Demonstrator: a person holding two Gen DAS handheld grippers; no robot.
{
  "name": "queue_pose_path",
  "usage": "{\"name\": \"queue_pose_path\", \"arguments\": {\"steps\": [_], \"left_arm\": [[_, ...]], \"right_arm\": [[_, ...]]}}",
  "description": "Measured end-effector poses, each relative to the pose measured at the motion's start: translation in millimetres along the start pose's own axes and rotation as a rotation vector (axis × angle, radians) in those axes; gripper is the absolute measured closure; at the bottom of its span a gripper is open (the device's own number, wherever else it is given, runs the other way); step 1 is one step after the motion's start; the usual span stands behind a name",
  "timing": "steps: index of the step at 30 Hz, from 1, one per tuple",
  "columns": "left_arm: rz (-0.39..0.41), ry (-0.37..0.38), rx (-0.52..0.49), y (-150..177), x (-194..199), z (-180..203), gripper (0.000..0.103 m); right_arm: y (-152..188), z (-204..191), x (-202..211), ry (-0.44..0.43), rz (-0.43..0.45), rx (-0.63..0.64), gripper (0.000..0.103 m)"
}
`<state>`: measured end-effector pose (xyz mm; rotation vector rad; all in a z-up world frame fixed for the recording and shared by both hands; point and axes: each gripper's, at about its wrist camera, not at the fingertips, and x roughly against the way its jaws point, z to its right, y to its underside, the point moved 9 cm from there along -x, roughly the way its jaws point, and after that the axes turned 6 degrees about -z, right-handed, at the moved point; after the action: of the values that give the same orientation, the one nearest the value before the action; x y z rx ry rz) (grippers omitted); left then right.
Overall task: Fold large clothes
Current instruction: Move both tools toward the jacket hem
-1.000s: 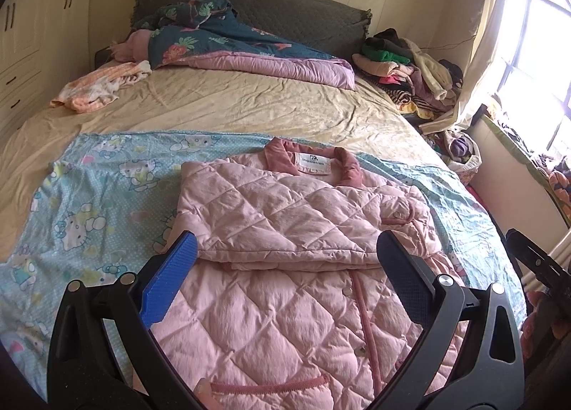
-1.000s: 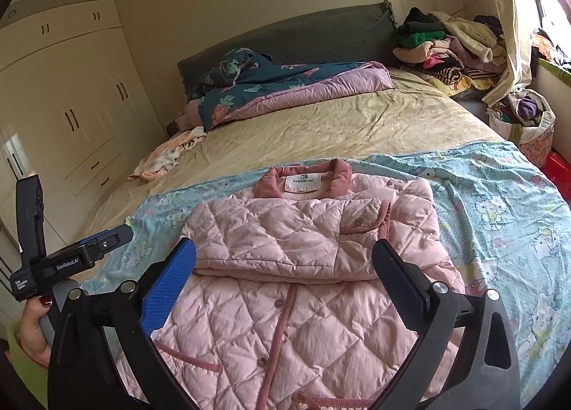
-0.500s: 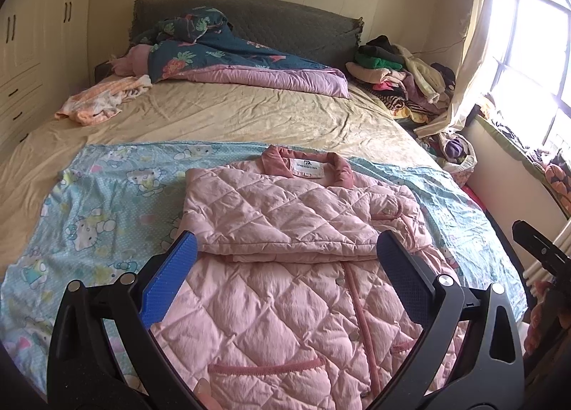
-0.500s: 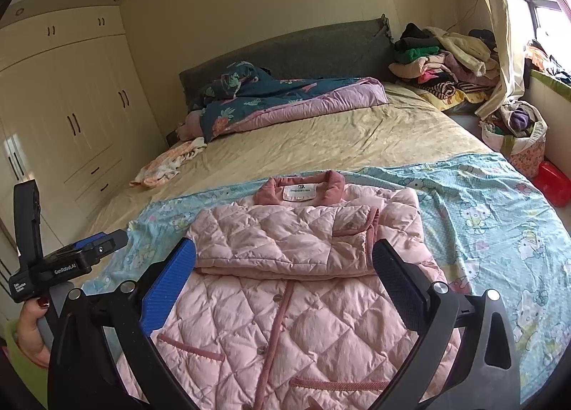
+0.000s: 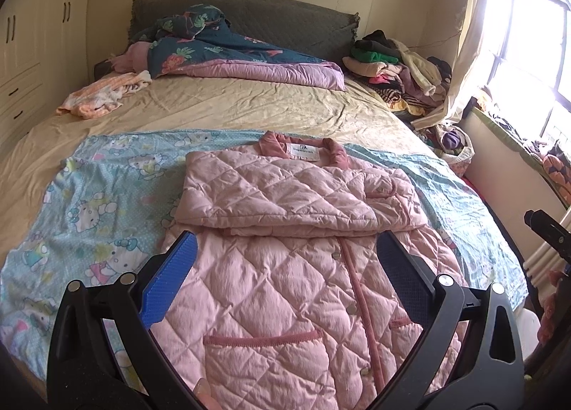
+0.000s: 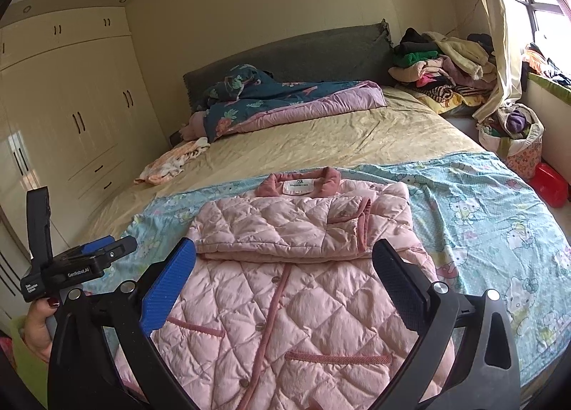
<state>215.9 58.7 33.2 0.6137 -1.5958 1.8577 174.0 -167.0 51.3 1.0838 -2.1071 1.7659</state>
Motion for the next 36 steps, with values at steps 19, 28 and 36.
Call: {"name": "queue_pose_path", "arguments": {"steps": [19, 28, 36], "left_arm": [[-0.064, -0.079, 0.015, 73.3, -11.5, -25.4, 0.009], [-0.084, -0.128, 0.029, 103.7, -14.3, -44.4, 0.009], [-0.109, -0.145, 0.028, 127.5, -20.2, -58.0, 0.009]], "right_arm": [[73.6, 56.5, -6.3, 0.142, -0.084, -0.027, 0.004], [100.6, 73.2, -12.2, 0.173, -0.123, -0.03, 0.004], [127.2, 92.0, -17.1, 0.207, -0.163, -0.027, 0.004]]}}
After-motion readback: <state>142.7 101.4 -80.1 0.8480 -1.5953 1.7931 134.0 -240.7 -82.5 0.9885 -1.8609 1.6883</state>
